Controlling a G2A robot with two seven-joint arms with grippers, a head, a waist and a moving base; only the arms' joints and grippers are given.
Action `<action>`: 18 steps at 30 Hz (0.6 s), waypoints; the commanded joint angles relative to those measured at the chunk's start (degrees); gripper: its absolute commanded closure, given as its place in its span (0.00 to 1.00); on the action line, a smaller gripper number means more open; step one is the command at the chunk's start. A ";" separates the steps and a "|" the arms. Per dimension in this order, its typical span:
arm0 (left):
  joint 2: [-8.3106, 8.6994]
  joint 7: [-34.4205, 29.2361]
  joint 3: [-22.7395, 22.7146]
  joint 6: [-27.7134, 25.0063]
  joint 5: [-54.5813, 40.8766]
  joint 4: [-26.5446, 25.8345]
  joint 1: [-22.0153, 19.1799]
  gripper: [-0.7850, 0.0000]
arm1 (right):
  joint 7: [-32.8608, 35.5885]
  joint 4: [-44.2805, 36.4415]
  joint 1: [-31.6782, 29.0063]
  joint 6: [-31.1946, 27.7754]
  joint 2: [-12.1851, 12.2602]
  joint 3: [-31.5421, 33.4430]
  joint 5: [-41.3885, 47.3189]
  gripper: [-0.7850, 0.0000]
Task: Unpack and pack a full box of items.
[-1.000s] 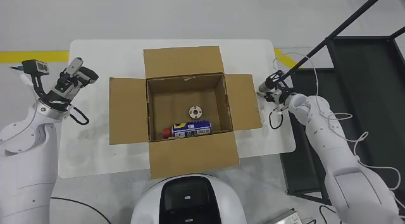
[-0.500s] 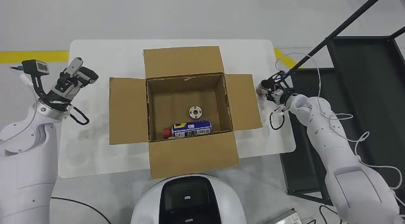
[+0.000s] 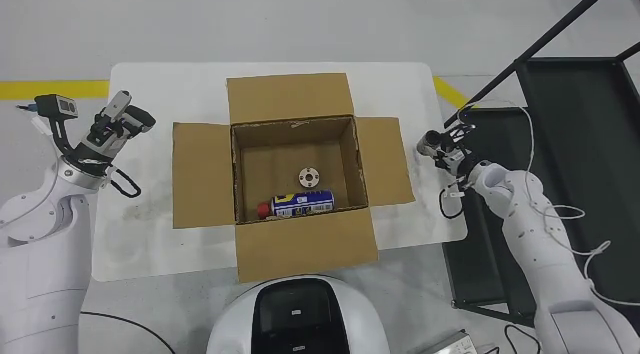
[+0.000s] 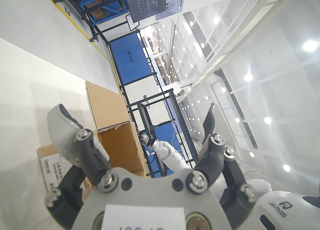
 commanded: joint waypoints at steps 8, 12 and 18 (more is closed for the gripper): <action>0.00 0.00 0.00 0.00 0.00 0.00 0.00 0.00 | 4.04 -5.27 -5.33 0.23 0.50 1.20 1.24 1.00; 0.00 0.00 0.00 0.00 0.00 0.00 0.00 0.00 | 4.68 -6.21 -6.58 0.82 0.32 0.20 1.36 1.00; 0.00 0.00 0.00 0.00 0.00 0.00 0.00 0.00 | 5.66 -5.58 -6.70 1.16 0.08 -1.08 1.43 0.58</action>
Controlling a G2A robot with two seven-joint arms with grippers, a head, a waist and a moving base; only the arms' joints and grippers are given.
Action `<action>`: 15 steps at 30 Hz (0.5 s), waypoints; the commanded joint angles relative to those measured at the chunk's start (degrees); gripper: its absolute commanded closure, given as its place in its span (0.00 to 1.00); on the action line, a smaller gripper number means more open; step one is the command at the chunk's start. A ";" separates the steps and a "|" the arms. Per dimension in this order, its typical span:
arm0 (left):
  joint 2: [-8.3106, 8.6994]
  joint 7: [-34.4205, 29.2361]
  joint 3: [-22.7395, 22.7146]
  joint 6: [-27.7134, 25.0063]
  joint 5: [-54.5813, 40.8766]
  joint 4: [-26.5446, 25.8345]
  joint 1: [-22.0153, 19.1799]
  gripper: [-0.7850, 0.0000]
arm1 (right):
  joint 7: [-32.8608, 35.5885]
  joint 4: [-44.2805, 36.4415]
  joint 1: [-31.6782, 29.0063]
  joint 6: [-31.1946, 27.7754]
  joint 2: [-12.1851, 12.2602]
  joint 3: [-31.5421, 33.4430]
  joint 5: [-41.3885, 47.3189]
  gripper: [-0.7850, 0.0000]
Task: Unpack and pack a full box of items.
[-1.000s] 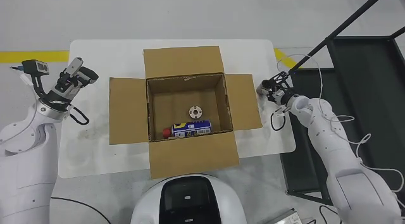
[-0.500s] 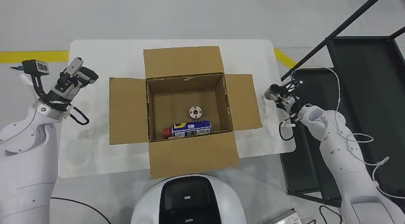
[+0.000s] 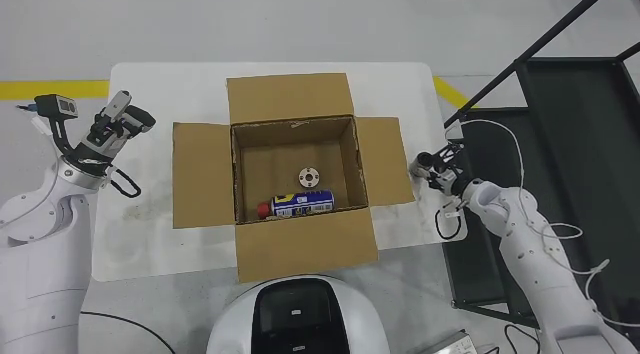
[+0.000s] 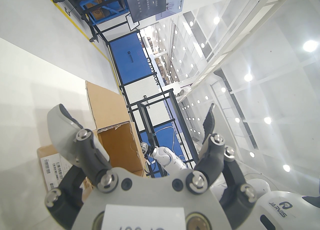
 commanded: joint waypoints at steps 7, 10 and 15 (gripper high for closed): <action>0.00 0.00 0.00 0.00 0.00 0.00 0.00 0.00 | 0.47 0.10 -0.06 0.13 -0.05 -0.52 0.14 0.00; 0.00 0.00 0.00 0.00 0.00 0.00 0.00 0.00 | 0.63 -0.55 -0.03 0.16 -0.06 -0.67 0.25 0.00; 0.00 0.00 0.00 0.00 0.00 0.00 0.00 0.00 | 1.30 -0.51 0.76 0.43 -0.21 -1.30 0.60 0.00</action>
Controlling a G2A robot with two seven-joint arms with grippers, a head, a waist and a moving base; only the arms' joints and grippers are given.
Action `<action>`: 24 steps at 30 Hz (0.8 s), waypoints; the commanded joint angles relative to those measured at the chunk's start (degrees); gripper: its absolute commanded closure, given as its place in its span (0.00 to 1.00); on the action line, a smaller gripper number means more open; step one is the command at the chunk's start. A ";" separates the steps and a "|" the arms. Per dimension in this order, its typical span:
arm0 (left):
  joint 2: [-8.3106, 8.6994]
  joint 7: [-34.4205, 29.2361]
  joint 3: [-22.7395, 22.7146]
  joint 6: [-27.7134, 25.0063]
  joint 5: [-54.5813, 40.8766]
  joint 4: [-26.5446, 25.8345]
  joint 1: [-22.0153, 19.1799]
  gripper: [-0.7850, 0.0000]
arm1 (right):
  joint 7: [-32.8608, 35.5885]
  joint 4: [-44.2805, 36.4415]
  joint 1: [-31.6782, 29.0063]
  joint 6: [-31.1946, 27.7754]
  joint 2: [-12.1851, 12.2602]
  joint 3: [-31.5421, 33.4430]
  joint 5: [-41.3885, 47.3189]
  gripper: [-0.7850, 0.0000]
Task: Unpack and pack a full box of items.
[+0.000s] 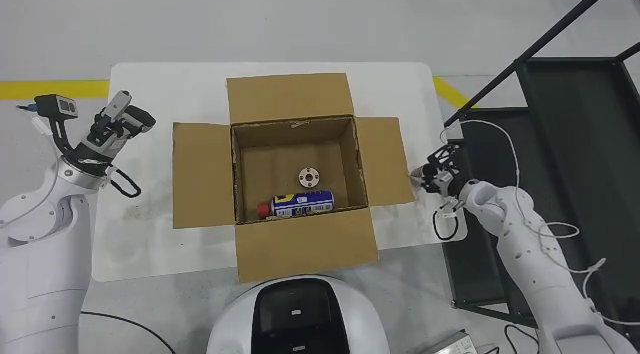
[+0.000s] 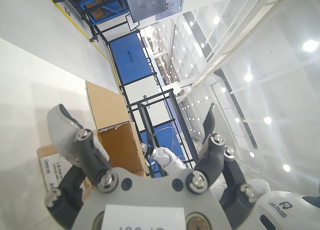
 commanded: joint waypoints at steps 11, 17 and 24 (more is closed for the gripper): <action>0.00 0.00 0.00 0.00 0.00 0.00 0.00 0.00 | 0.85 1.97 0.75 0.08 -0.02 -0.97 -1.10 0.04; 0.00 0.00 0.00 0.00 0.00 0.00 0.00 0.00 | 0.64 3.16 1.24 -1.28 0.10 -0.86 -0.67 1.00; 0.00 0.00 0.00 0.00 0.00 0.00 0.00 0.00 | 0.15 4.94 2.57 -3.50 0.11 -1.26 -0.10 1.00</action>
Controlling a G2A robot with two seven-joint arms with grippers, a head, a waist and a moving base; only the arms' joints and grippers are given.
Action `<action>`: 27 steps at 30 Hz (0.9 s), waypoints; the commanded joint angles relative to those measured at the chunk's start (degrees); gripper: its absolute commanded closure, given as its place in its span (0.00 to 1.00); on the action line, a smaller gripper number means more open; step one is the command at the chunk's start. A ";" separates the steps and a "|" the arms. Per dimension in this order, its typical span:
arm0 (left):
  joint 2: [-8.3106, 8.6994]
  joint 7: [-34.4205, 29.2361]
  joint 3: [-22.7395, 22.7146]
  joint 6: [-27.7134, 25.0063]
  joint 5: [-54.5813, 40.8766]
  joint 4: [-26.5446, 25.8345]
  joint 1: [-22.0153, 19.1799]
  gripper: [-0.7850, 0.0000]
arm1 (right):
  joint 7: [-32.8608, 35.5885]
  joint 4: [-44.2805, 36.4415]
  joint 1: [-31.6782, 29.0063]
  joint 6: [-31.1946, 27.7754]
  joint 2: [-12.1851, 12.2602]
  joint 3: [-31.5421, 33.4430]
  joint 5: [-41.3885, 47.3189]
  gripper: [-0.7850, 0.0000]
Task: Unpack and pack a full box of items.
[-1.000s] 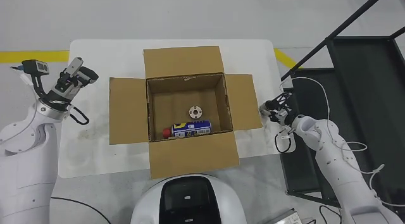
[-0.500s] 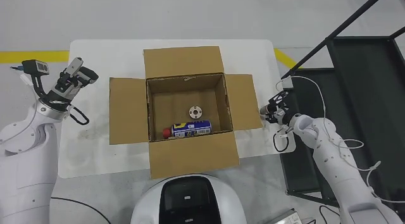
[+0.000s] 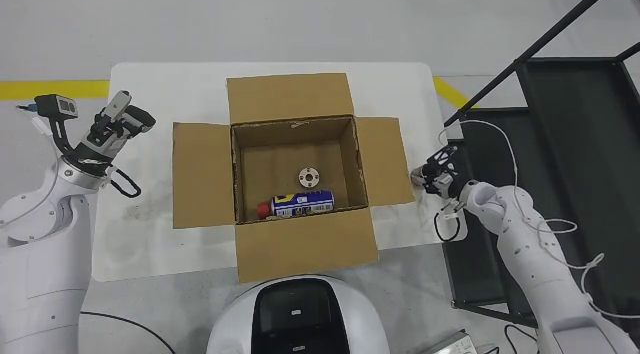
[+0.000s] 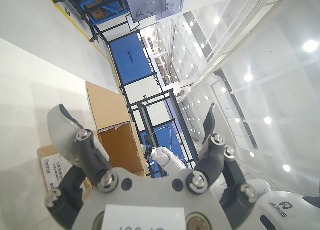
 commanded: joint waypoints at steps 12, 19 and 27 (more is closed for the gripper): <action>0.00 0.00 0.00 0.00 0.00 0.00 0.00 0.00 | -3.43 -11.36 -5.08 -1.33 1.82 5.93 -1.25 1.00; 0.00 0.00 0.00 0.00 0.00 0.00 0.00 0.00 | -0.74 -27.09 -9.30 1.63 2.62 10.73 -0.49 1.00; 0.00 0.00 0.00 0.00 0.00 0.00 0.00 0.00 | 5.63 -44.64 -8.86 1.57 2.27 5.46 -2.08 1.00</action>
